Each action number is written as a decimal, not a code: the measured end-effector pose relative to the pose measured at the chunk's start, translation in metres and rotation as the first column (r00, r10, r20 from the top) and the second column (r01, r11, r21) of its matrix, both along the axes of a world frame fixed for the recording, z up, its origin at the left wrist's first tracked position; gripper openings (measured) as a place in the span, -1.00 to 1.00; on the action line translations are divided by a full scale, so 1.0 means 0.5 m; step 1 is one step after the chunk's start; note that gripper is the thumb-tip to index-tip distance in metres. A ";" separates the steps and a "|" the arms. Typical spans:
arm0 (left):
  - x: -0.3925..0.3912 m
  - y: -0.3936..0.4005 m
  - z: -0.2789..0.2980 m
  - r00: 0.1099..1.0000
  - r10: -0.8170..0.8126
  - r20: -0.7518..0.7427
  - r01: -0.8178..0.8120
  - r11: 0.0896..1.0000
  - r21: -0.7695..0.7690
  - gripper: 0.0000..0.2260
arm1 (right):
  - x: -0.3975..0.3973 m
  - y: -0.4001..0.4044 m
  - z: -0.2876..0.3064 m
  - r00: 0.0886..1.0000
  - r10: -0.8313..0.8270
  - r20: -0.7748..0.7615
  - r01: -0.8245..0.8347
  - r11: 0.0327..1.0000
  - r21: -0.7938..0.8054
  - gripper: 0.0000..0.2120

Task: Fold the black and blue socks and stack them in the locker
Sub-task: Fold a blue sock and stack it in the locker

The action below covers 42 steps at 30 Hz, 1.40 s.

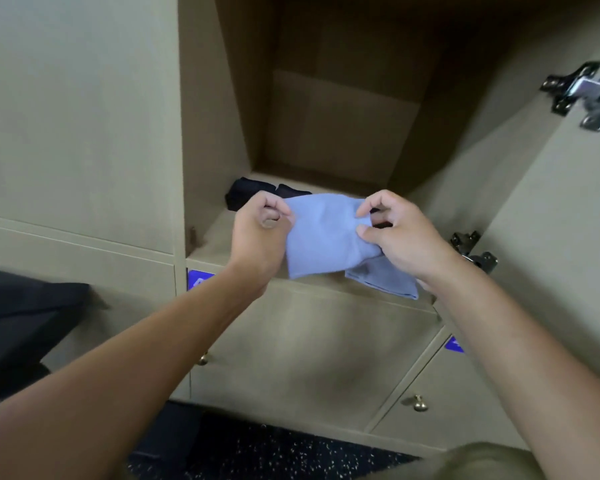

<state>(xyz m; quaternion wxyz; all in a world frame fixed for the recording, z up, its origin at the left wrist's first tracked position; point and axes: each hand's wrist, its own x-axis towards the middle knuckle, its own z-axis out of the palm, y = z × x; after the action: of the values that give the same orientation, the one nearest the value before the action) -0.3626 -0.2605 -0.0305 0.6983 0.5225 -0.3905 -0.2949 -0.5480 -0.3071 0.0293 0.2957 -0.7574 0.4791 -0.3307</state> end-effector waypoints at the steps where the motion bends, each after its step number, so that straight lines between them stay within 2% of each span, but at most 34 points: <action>1: -0.006 -0.008 -0.002 1.000 -0.020 0.002 0.020 1.000 0.007 -0.79 | -0.008 -0.005 0.000 1.000 -0.019 0.003 0.019 1.000 -0.025 -0.79; 3: -0.018 -0.024 -0.003 0.990 -0.138 -0.033 0.139 0.990 0.033 -0.86 | -0.023 -0.013 0.002 0.997 -0.071 0.022 0.072 0.996 -0.055 -0.75; 7: -0.053 -0.052 -0.005 0.925 -0.376 -0.050 0.379 0.921 0.090 -0.57 | -0.052 -0.037 -0.002 0.977 -0.208 0.048 0.209 0.978 -0.011 -0.71; 9: -0.072 -0.064 -0.007 0.905 -0.425 -0.021 0.424 0.898 0.118 -0.57 | -0.062 -0.050 -0.009 0.969 -0.246 0.010 0.246 0.968 0.044 -0.75; 12: -0.098 -0.093 -0.014 0.918 -0.395 0.045 0.380 0.905 0.192 -0.68 | -0.078 -0.062 -0.014 0.946 -0.304 -0.117 0.313 0.947 0.071 -0.78; 17: -0.127 -0.150 -0.020 0.934 -0.329 0.139 0.280 0.916 0.288 -0.75 | -0.092 -0.068 -0.025 0.889 -0.380 -0.254 0.402 0.915 0.041 -0.68; 20: -0.133 -0.169 -0.019 0.924 -0.300 0.235 0.222 0.925 0.309 -0.80 | -0.083 -0.070 -0.027 0.844 -0.386 -0.372 0.417 0.909 0.005 -0.64; 24: -0.134 -0.179 -0.023 0.903 -0.319 0.287 0.216 0.916 0.339 -0.82 | -0.073 -0.067 -0.034 0.743 -0.361 -0.563 0.414 0.910 -0.036 -0.55; 27: -0.137 -0.178 -0.034 0.882 -0.348 0.317 0.230 0.906 0.354 -0.80 | -0.076 -0.075 -0.051 0.710 -0.323 -0.626 0.405 0.914 -0.012 -0.53; 31: -0.136 -0.175 -0.043 0.872 -0.315 0.375 0.182 0.919 0.349 -0.81 | -0.084 -0.089 -0.066 0.734 -0.312 -0.603 0.401 0.916 0.014 -0.57; 38: -0.088 -0.166 -0.043 0.850 -0.294 0.437 0.126 0.919 0.374 -0.83 | -0.083 -0.110 -0.089 0.885 -0.245 -0.395 0.312 0.944 0.113 -0.62; 42: -0.075 -0.166 -0.045 0.855 -0.298 0.426 0.139 0.920 0.365 -0.81 | -0.084 -0.123 -0.102 0.917 -0.245 -0.316 0.299 0.944 0.136 -0.64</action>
<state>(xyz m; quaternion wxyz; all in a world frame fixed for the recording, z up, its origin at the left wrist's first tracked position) -0.3999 -0.3436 -0.0531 0.4484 0.6367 -0.5530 -0.2963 -0.5900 -0.3684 -0.0215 0.2395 -0.6937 0.6469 -0.2071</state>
